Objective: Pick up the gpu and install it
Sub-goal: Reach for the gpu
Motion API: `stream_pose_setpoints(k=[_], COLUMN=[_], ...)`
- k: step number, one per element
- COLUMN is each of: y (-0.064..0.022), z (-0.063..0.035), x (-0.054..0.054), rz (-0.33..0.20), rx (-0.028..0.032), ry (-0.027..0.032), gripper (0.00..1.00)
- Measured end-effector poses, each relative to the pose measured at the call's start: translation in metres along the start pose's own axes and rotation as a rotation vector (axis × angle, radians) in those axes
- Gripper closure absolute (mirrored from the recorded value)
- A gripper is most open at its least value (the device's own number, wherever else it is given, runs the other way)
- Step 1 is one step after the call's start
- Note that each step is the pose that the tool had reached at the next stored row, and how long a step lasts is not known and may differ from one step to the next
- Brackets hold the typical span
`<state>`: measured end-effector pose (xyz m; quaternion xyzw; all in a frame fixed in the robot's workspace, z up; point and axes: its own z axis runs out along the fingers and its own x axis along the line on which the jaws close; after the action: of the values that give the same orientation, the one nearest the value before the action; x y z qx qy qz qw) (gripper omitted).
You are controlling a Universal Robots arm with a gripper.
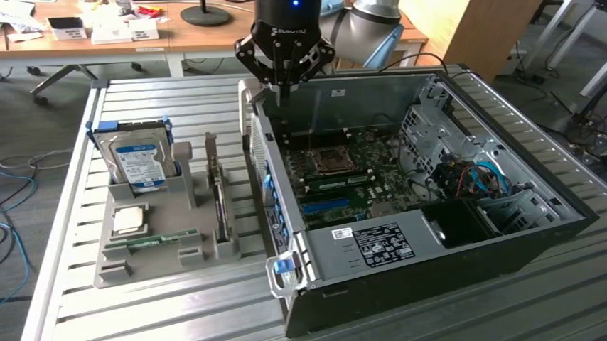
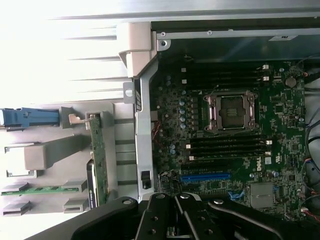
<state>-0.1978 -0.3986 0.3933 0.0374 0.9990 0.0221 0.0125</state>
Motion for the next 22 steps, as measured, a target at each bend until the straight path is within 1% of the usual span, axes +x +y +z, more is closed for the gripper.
stream_pose_setpoints(k=[14, 22], y=[-0.0012, -0.0022], z=[-0.0005, -0.0009], x=[0.018, 0.033], rz=[0.0, 0.0], rx=[0.0, 0.0001], ry=[0.0, 0.0001], gripper=[0.89, 0.89])
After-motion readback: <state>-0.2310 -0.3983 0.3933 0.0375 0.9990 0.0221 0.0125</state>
